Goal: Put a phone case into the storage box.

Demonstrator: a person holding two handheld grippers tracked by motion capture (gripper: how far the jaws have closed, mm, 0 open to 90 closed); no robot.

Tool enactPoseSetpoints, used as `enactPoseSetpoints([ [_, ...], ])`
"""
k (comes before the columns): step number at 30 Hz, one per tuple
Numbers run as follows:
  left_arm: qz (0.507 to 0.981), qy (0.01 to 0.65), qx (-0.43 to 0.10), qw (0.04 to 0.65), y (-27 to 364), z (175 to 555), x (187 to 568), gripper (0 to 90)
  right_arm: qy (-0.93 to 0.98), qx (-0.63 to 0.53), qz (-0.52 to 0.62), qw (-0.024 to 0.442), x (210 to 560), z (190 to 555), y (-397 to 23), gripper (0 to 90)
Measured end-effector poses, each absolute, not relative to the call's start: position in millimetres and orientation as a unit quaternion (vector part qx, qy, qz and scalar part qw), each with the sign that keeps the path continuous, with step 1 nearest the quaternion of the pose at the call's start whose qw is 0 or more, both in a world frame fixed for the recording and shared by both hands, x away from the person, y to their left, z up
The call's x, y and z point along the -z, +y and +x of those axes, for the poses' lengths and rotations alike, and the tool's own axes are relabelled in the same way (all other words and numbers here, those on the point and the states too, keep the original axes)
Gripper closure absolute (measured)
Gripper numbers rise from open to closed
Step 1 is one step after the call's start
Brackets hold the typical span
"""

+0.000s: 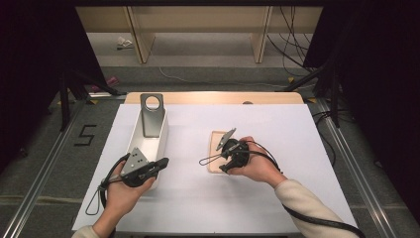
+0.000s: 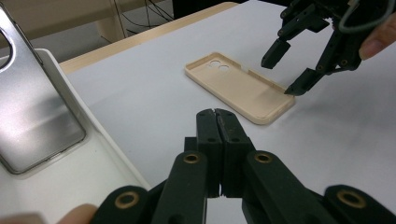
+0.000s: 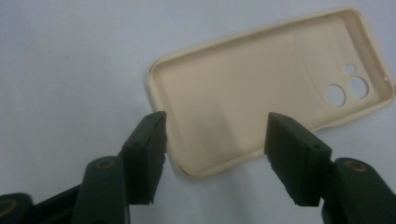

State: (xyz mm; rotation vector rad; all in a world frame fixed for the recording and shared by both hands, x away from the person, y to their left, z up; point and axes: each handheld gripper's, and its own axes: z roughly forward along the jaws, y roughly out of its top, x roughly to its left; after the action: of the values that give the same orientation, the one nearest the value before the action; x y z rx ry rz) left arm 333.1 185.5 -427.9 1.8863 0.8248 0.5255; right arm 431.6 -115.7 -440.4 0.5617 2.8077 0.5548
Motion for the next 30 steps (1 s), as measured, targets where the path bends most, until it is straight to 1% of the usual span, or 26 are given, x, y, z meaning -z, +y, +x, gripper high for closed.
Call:
enactPoseSetpoints([
  [1, 0.776, 0.339, -0.216, 0.487, 185.5, 333.1, 428.0, 88.0, 0.957, -0.189, 0.191, 0.112, 440.4, 431.6, -115.7, 37.4],
  [5, 0.774, 0.337, -0.218, 0.49, 186.4, 333.5, 428.3, 87.0, 0.962, -0.176, 0.174, 0.117, 443.3, 428.9, -108.3, 32.5],
  [6, 0.774, 0.338, -0.217, 0.49, 186.6, 333.6, 428.6, 85.6, 0.965, -0.17, 0.161, 0.121, 445.6, 428.1, -105.1, 30.0],
  [8, 0.775, 0.336, -0.218, 0.488, 187.0, 333.9, 429.2, 84.8, 0.966, -0.168, 0.156, 0.123, 445.9, 427.8, -104.6, 29.1],
  [9, 0.776, 0.335, -0.219, 0.488, 187.1, 334.0, 429.4, 83.3, 0.967, -0.164, 0.152, 0.124, 446.3, 427.2, -103.4, 28.6],
  [10, 0.776, 0.337, -0.217, 0.488, 186.8, 334.2, 429.9, 79.4, 0.967, -0.161, 0.147, 0.128, 446.7, 426.9, -101.9, 28.3],
  [11, 0.776, 0.337, -0.217, 0.488, 186.8, 334.2, 429.9, 77.5, 0.967, -0.161, 0.147, 0.128, 446.7, 426.9, -101.9, 28.3],
  [12, 0.776, 0.337, -0.216, 0.488, 186.5, 334.3, 430.2, 77.5, 0.968, -0.16, 0.142, 0.13, 447.3, 427.1, -101.2, 28.3],
  [15, 0.776, 0.339, -0.208, 0.489, 185.3, 334.8, 430.9, 68.0, 0.971, -0.143, 0.133, 0.137, 449.4, 425.8, -97.2, 27.7],
  [16, 0.774, 0.342, -0.207, 0.491, 184.8, 334.8, 430.7, 61.8, 0.974, -0.129, 0.125, 0.141, 450.9, 425.7, -95.3, 28.6],
  [17, 0.774, 0.342, -0.205, 0.492, 184.4, 334.9, 430.4, 61.8, 0.974, -0.129, 0.125, 0.141, 450.9, 425.7, -95.3, 28.6],
  [19, 0.769, 0.345, -0.207, 0.497, 183.7, 334.7, 429.5, 56.0, 0.974, -0.122, 0.121, 0.145, 452.2, 425.9, -93.7, 28.9],
  [22, 0.766, 0.345, -0.207, 0.501, 183.4, 334.5, 428.7, 50.0, 0.975, -0.118, 0.12, 0.145, 453.0, 426.7, -91.9, 29.5],
  [24, 0.765, 0.346, -0.209, 0.502, 183.0, 334.7, 428.8, 44.0, 0.975, -0.117, 0.12, 0.147, 453.1, 427.2, -90.8, 29.8],
  [27, 0.767, 0.348, -0.209, 0.496, 182.0, 335.6, 429.9, 32.3, 0.976, -0.11, 0.114, 0.15, 453.4, 428.0, -89.7, 30.8],
  [28, 0.769, 0.352, -0.211, 0.49, 181.0, 335.9, 430.6, 24.3, 0.976, -0.109, 0.113, 0.151, 454.6, 427.9, -88.9, 31.1],
  [30, 0.769, 0.353, -0.214, 0.489, 180.8, 336.0, 430.6, 19.6, 0.977, -0.104, 0.11, 0.152, 454.4, 428.0, -88.5, 31.2],
])
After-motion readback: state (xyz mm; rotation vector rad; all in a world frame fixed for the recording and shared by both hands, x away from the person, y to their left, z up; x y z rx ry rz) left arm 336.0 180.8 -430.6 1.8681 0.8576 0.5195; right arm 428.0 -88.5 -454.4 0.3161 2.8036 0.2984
